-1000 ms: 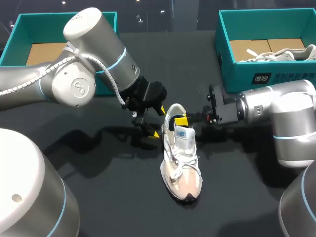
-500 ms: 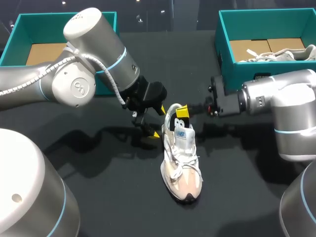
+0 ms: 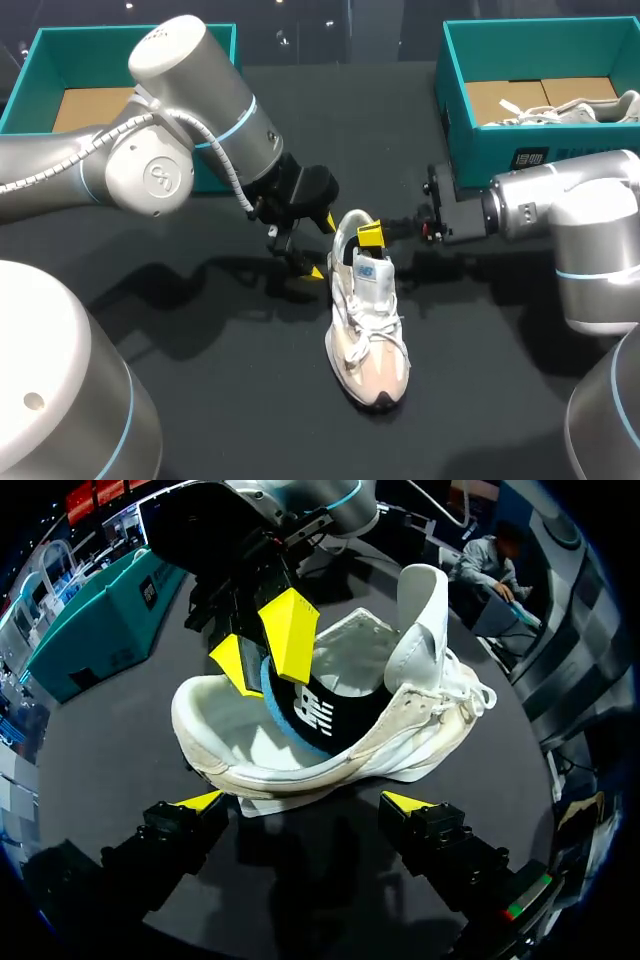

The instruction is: Take the shoe out of the shoebox, open the shoe tongue, remove and reinsert the insole, then place the shoe into the shoebox

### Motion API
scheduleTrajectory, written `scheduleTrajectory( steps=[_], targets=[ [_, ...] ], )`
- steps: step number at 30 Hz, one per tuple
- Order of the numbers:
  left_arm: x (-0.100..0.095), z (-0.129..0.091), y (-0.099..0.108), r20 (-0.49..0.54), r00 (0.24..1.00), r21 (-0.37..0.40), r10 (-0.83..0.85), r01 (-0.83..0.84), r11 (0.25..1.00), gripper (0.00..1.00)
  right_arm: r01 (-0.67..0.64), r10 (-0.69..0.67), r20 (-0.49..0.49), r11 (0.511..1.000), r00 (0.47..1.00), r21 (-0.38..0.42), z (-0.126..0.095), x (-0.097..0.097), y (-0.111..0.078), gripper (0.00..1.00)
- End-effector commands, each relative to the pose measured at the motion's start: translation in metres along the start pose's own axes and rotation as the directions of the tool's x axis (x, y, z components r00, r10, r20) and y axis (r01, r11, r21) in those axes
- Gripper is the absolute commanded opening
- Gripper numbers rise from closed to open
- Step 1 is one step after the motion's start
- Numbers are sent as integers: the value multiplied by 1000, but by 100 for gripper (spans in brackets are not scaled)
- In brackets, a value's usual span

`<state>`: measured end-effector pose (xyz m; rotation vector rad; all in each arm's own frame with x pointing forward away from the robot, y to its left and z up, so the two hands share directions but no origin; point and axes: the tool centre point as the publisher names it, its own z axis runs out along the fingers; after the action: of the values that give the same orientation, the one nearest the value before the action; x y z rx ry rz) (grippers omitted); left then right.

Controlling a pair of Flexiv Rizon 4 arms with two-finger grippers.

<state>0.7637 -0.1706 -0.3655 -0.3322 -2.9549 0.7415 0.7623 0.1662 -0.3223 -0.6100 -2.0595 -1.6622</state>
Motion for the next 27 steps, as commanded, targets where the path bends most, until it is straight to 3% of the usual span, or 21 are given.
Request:
scheduleTrajectory(
  steps=[1, 5, 14, 27],
  targets=[
    [1, -12, 1, -13, 1000, 12, 7, -7, 1000, 100, 11, -12, 18, 1000, 1000, 12, -9, 11, 9, 54],
    [2, -23, 5, -20, 1000, 21, 16, -16, 1000, 100, 10, -12, 43, 1000, 999, 28, -19, 10, 12, 52],
    [7, -49, 27, -43, 999, -38, 33, -35, 999, 100, -90, 79, 134, 993, 988, 81, -58, -6, 6, 49],
    [9, -106, 68, -105, 990, -83, 97, -106, 991, 100, -219, 152, 296, 954, 943, 206, -110, -2, 20, 46]
  ],
)
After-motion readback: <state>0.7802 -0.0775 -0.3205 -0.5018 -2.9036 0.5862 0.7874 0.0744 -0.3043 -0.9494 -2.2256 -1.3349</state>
